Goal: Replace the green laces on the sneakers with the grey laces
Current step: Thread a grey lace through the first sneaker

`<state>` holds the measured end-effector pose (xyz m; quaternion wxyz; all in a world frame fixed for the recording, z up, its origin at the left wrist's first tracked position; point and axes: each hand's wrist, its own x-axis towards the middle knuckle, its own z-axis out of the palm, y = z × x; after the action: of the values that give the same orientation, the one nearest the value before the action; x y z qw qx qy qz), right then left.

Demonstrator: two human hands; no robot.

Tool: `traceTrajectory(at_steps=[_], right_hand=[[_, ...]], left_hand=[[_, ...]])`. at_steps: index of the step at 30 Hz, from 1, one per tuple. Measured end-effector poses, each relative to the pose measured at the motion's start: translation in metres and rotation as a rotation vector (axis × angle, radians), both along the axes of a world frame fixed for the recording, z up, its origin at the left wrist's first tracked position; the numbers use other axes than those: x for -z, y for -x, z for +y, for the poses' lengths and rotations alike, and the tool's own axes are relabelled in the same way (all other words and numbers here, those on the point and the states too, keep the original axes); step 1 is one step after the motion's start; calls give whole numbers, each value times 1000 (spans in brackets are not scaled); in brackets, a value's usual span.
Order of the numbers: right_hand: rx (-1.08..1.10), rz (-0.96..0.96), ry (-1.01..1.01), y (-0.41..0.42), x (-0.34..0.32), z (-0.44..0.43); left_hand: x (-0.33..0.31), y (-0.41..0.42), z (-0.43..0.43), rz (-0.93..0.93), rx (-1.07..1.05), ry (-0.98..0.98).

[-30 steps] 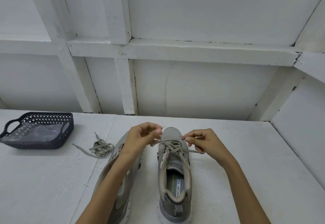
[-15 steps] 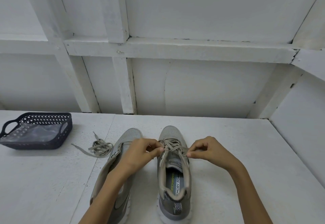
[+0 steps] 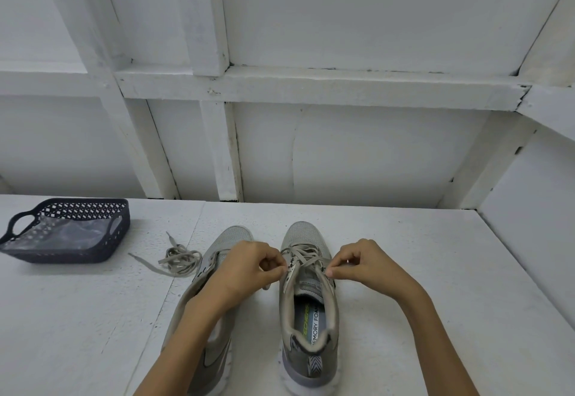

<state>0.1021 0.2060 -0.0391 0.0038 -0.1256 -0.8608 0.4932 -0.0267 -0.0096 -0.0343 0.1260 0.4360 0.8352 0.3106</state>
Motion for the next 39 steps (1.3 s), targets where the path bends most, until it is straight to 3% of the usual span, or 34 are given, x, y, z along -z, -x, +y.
traceTrajectory(at_steps=[8, 13, 16, 26, 31, 35, 39], right_hand=[[91, 14, 21, 0, -2, -9], [100, -16, -24, -1, -2, -14], [122, -25, -55, -2, -1, -18], [124, 13, -299, -2, -14, -44], [47, -19, -691, 4, -12, -66], [64, -21, -805, 8, -7, -79], [118, 11, -771, 6, -5, -75]], left_hand=[[-8, -2, 14, 158, 85, 121], [-3, -5, 15, -24, -19, -20], [1, -8, 13, -41, -13, -65], [3, -26, 16, 241, -43, -18], [-4, -41, 20, 422, -44, 213], [-15, -44, 26, 456, -39, 366], [-16, -43, 34, 489, -46, 412]])
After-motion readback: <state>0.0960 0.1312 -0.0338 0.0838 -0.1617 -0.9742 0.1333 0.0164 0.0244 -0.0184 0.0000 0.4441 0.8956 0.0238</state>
